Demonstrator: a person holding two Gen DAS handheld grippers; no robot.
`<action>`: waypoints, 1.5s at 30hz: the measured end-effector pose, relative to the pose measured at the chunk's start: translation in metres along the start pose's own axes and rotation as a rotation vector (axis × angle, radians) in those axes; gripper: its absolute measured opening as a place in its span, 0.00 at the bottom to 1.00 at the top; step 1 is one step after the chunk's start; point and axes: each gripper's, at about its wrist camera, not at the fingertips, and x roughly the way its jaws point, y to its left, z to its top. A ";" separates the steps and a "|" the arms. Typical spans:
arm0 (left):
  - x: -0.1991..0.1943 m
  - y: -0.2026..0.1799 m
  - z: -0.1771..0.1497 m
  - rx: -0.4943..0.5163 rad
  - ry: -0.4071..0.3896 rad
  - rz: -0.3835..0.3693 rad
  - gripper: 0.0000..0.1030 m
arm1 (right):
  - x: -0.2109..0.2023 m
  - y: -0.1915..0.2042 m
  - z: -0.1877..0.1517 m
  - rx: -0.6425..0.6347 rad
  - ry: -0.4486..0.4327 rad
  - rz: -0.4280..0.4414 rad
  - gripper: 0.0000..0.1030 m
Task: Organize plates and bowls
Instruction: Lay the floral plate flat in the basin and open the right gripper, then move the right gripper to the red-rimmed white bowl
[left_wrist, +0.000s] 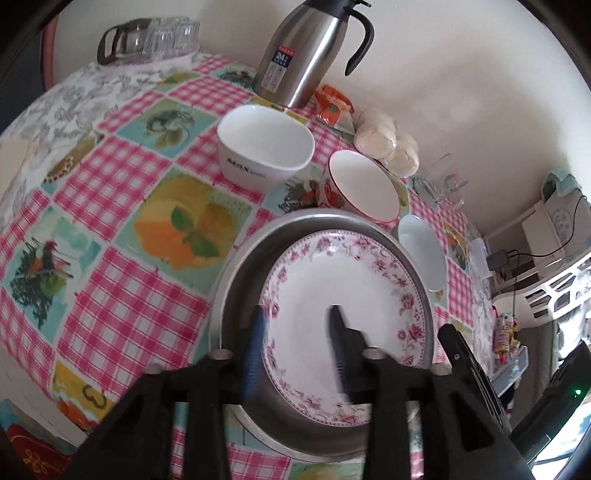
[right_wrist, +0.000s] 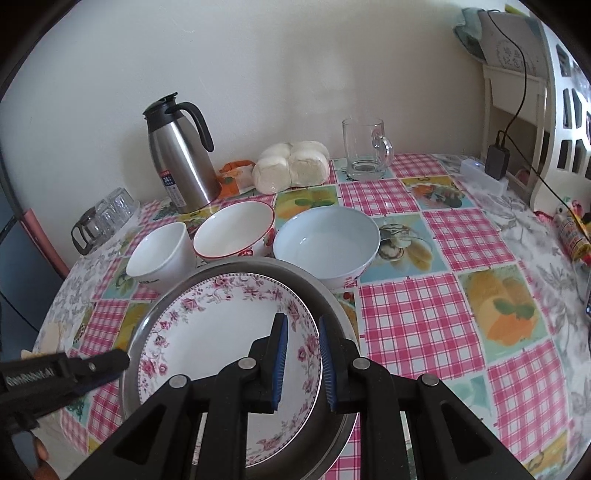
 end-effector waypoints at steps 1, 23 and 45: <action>0.002 0.000 0.001 0.002 -0.007 0.015 0.55 | 0.001 -0.001 0.000 -0.001 0.005 -0.007 0.22; 0.012 0.014 0.004 0.029 -0.092 0.309 0.97 | 0.013 -0.003 -0.006 -0.001 0.031 -0.032 0.97; 0.017 -0.017 0.032 0.153 -0.214 0.272 0.99 | 0.007 -0.018 0.017 0.029 -0.001 -0.066 1.00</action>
